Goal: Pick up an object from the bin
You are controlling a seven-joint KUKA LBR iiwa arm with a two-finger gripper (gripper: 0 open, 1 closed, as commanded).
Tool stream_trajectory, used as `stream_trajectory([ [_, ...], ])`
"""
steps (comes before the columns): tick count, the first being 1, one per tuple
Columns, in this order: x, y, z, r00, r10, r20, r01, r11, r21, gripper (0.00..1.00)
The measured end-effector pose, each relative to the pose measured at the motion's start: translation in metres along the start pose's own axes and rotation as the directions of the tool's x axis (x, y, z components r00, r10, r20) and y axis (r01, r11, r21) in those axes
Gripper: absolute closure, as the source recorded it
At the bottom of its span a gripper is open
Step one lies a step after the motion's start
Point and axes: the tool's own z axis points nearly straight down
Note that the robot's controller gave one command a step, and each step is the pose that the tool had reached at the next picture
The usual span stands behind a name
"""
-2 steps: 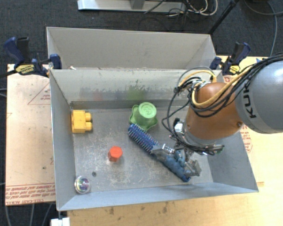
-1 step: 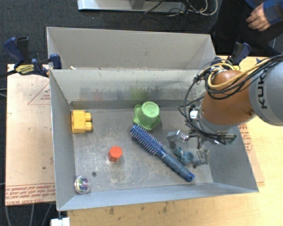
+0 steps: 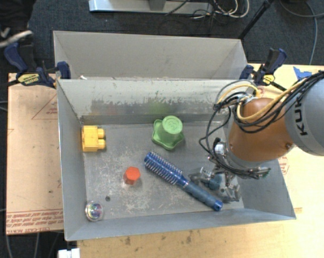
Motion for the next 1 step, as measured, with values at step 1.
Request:
stream_trajectory([
  [1, 0.0125, 0.0006, 0.0, 1.0, 0.018, 0.0, -0.018, 1.0, 0.001, 0.0],
])
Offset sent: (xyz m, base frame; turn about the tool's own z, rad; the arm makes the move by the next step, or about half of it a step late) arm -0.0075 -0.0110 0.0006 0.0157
